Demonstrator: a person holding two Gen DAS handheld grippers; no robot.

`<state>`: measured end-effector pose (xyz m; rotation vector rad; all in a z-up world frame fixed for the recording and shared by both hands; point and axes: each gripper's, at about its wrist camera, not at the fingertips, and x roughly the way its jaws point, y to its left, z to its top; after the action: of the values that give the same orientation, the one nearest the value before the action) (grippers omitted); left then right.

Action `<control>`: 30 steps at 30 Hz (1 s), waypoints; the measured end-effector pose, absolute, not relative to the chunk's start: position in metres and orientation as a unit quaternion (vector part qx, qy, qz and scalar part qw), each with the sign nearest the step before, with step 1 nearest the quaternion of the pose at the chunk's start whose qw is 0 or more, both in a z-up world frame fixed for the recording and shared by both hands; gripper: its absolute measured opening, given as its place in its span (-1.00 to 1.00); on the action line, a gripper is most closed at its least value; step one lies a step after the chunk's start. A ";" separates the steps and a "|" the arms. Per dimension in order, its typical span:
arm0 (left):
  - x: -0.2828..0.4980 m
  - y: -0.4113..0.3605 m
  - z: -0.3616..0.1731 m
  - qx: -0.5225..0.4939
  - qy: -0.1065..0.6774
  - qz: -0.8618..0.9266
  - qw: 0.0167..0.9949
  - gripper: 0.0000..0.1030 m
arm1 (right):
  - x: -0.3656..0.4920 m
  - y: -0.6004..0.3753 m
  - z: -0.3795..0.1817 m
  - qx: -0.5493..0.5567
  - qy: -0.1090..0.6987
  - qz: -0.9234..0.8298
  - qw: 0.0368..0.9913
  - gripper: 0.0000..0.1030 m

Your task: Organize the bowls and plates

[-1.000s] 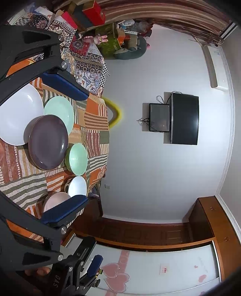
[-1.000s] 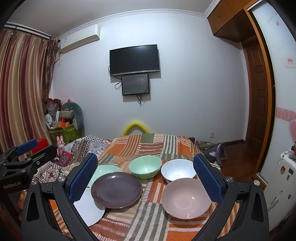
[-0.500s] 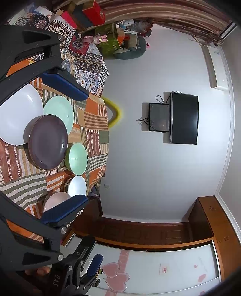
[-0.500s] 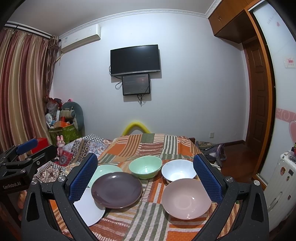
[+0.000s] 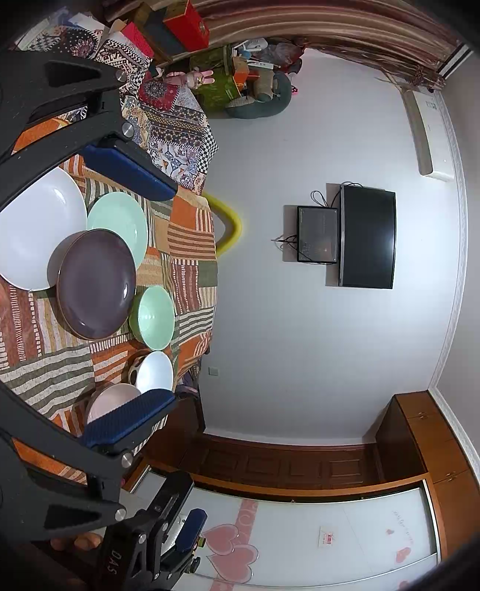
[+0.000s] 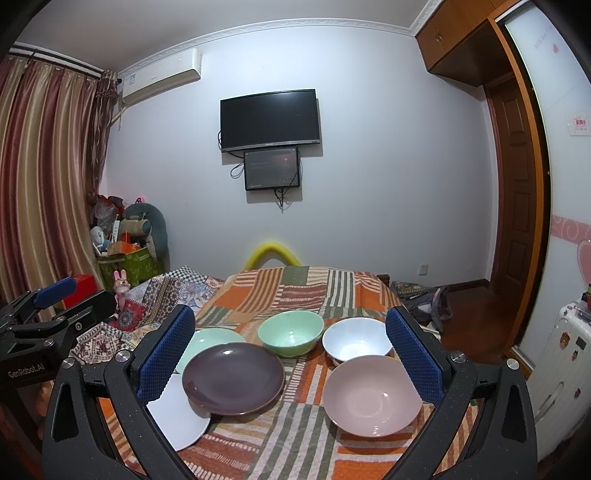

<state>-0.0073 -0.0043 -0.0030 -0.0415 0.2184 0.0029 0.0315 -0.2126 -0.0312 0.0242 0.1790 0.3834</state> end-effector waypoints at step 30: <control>0.001 0.000 -0.009 -0.023 0.121 -0.002 0.992 1.00 | 0.035 -0.208 -0.035 0.008 0.094 0.191 0.977 1.00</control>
<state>0.0009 0.0000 -0.0086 -0.0460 0.2418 -0.0043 0.0354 -0.2079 -0.0346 0.0165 0.1885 0.3847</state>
